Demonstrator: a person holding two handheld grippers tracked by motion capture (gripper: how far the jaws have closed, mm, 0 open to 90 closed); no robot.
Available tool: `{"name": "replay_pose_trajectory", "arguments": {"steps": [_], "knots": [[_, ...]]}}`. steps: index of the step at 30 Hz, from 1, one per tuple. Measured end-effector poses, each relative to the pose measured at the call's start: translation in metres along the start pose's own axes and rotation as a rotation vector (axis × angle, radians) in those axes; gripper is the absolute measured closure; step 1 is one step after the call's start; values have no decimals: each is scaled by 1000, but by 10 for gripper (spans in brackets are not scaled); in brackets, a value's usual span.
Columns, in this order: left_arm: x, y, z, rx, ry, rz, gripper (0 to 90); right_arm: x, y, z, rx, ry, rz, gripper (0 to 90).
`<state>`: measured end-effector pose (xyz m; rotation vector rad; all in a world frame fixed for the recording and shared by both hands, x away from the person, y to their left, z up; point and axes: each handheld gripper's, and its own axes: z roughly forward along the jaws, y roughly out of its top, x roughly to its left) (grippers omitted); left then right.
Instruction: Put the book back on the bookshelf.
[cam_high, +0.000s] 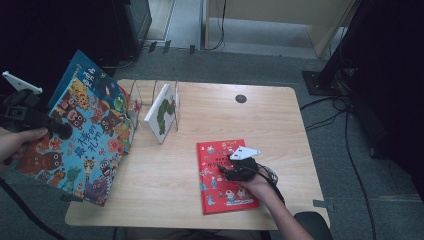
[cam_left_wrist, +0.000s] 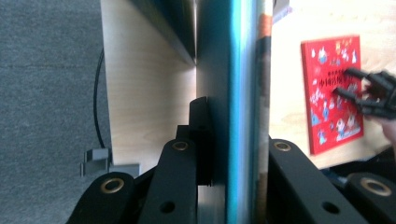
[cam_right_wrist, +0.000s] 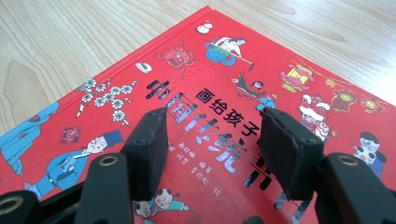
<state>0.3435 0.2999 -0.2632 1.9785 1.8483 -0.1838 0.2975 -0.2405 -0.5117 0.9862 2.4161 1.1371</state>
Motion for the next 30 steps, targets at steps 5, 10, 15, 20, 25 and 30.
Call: {"name": "replay_pose_trajectory", "arguments": {"steps": [5, 10, 15, 20, 25, 30], "knots": [[0, 17, 0, -7, -4, -21, 814, 0, 0, 0, -1, 2, -3, 425], [-1, 31, -3, -33, 10, -45, 813, 0, 0, 0, -1, 4, -7, 429], [-5, 47, -5, -48, 20, -55, 814, 0, 1, 1, 2, 5, -7, 434], [-7, 63, -1, -72, 33, -67, 815, 0, 1, 1, 0, 6, -9, 442], [-13, 78, 9, -89, 48, -57, 815, 0, 1, 1, -1, 8, -10, 445], [-11, 90, 21, -102, 35, -63, 815, 0, 1, 1, 0, 8, -10, 454]]}}
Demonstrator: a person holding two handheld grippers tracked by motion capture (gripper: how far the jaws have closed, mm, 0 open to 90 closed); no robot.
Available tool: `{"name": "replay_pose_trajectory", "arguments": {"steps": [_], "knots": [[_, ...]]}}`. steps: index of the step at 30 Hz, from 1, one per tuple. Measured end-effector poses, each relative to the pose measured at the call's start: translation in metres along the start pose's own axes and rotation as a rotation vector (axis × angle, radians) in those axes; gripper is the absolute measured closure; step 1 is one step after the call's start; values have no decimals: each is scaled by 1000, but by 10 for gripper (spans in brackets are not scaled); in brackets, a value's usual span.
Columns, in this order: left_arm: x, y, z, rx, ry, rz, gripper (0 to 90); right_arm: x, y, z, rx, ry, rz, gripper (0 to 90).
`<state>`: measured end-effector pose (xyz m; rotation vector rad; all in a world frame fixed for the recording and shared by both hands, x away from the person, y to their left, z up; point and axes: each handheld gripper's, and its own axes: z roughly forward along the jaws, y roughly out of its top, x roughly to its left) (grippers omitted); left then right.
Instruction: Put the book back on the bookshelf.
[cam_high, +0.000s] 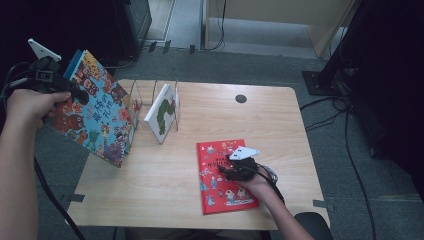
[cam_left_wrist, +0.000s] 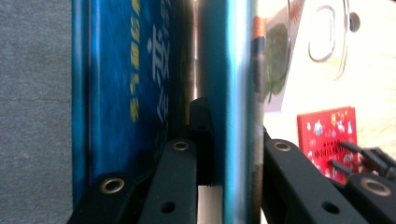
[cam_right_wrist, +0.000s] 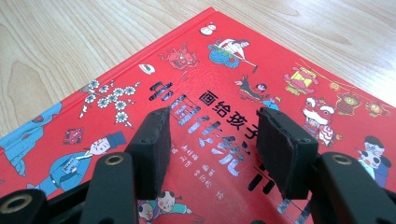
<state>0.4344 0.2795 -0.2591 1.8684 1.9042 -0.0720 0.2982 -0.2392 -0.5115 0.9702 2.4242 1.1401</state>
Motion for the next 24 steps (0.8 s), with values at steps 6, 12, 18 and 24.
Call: {"name": "replay_pose_trajectory", "arguments": {"steps": [6, 12, 18, 24], "knots": [[-1, 9, 14, -14, 15, 17, 815, 1, 0, 0, 1, 2, 4, 457], [-2, 13, 22, -6, 18, 13, 812, 1, 0, 0, 1, 1, 5, 456], [-3, 11, 21, -11, 36, 28, 800, 0, -1, -1, 0, 4, 8, 448], [-15, 12, 17, -17, 42, 74, 717, -2, -1, -2, -4, 24, 48, 453]]}}
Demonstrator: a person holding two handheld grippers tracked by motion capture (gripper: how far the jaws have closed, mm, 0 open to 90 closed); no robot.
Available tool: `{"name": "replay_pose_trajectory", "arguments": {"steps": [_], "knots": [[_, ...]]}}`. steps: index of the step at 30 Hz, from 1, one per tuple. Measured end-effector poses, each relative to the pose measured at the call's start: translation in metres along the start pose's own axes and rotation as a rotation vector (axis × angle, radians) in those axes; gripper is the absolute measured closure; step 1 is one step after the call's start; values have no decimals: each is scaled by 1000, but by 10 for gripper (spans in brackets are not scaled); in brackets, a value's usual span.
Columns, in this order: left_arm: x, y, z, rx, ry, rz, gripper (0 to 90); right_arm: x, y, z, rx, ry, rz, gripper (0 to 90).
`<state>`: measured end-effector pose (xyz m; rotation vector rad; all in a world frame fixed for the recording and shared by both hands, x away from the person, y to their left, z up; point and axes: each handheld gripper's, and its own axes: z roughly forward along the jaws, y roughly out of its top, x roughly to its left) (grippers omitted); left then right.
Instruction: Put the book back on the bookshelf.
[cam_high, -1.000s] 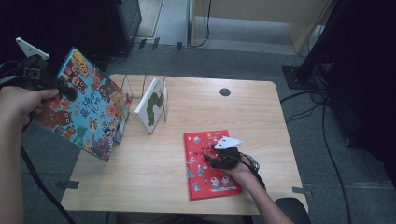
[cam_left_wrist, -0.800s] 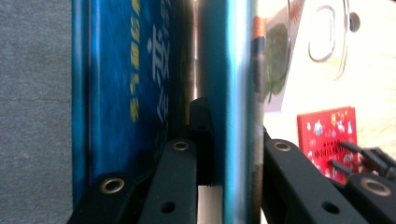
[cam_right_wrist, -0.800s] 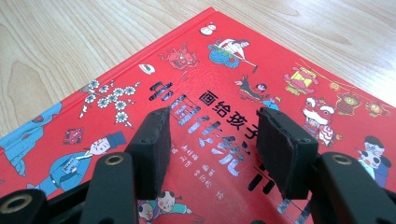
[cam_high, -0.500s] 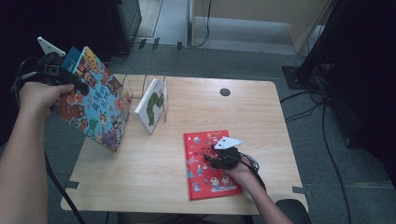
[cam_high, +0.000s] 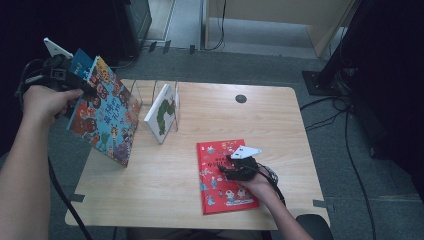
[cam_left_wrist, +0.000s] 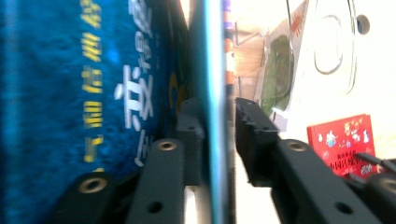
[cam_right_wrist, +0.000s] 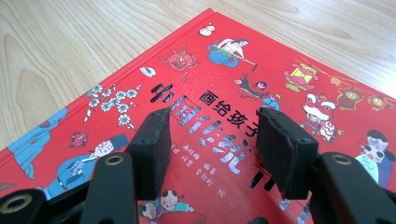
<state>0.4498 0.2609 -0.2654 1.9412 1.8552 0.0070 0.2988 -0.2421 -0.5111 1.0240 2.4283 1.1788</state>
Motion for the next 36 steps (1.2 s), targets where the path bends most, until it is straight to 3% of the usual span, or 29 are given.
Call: {"name": "replay_pose_trajectory", "arguments": {"steps": [4, 7, 12, 14, 17, 19, 22, 24, 26, 36], "knots": [[-5, 1, -7, -1, 32, 45, 669, -2, 0, -1, 4, -1, 9, 453], [-3, -2, -18, -34, 21, 43, 663, -3, 0, -2, 5, -3, 17, 456], [-2, -6, -36, -65, 79, 45, 627, -5, 0, -3, 9, -4, 30, 463], [0, -8, -47, -102, 16, 38, 633, -6, 0, -4, 12, -5, 36, 465], [-2, -11, -55, -119, -7, 44, 631, -6, 0, -5, 18, -8, 40, 468], [-6, -13, -53, -105, 16, 67, 627, -7, 0, -5, 20, -11, 44, 468], [-15, -17, -48, -109, 14, 101, 618, -8, 0, -6, 21, -11, 44, 470], [-22, -21, -44, -112, -12, 132, 607, -9, 0, -7, 21, -15, 48, 477], [-26, -23, -39, -120, -34, 141, 605, -9, 0, -7, 21, -13, 51, 478], [-44, -39, -3, -84, -63, 189, 589, -12, -1, -10, 13, -18, 52, 479]]}}
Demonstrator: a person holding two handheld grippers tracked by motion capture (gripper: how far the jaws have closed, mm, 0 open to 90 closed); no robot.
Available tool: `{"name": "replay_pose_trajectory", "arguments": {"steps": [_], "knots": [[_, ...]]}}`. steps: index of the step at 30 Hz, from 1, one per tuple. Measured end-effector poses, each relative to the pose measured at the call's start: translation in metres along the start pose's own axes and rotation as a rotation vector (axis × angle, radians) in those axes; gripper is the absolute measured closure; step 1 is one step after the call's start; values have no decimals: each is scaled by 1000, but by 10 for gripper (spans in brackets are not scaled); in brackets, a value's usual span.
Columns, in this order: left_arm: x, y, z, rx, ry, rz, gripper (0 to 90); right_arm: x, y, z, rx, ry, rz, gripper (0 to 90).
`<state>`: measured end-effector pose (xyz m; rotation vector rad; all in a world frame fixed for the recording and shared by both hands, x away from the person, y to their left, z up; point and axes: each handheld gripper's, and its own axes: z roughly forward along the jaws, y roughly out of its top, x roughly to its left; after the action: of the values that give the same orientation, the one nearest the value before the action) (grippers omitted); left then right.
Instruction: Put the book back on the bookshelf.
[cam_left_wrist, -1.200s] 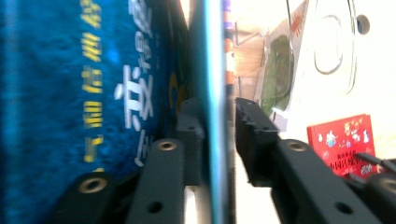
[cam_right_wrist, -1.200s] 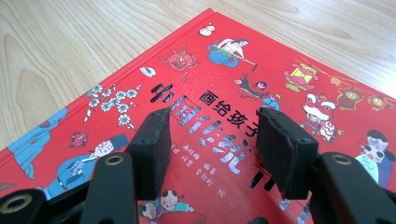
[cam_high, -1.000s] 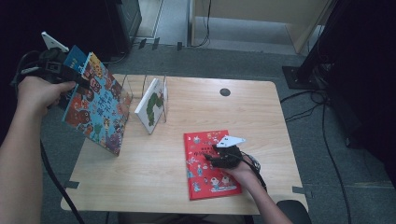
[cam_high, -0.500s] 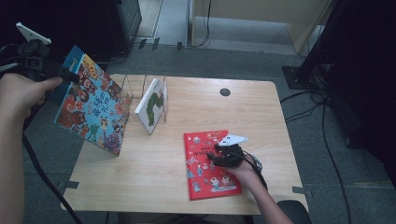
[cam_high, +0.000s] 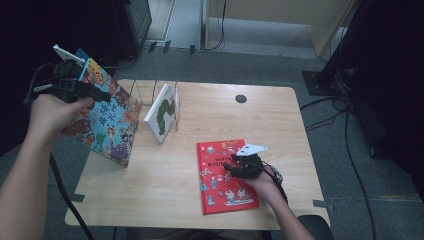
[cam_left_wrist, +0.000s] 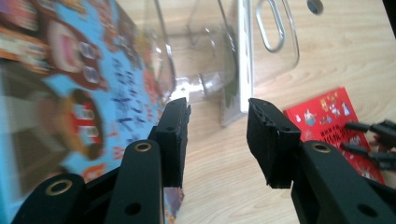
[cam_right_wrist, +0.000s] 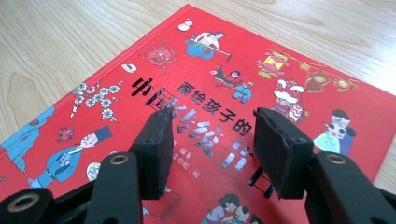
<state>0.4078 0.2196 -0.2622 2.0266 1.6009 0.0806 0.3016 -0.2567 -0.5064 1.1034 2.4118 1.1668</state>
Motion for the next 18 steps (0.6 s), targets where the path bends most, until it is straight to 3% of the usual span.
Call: {"name": "replay_pose_trajectory", "arguments": {"steps": [11, 16, 18], "knots": [[-19, -16, 36, 14, -29, 58, 552, -5, -4, -6, 14, -5, 3, 507], [-25, -22, 48, 25, -62, 66, 537, -6, -7, -9, -6, -19, 6, 515], [-28, -25, 53, 19, -54, 80, 536, -6, -8, -11, -10, -23, 9, 525]]}}
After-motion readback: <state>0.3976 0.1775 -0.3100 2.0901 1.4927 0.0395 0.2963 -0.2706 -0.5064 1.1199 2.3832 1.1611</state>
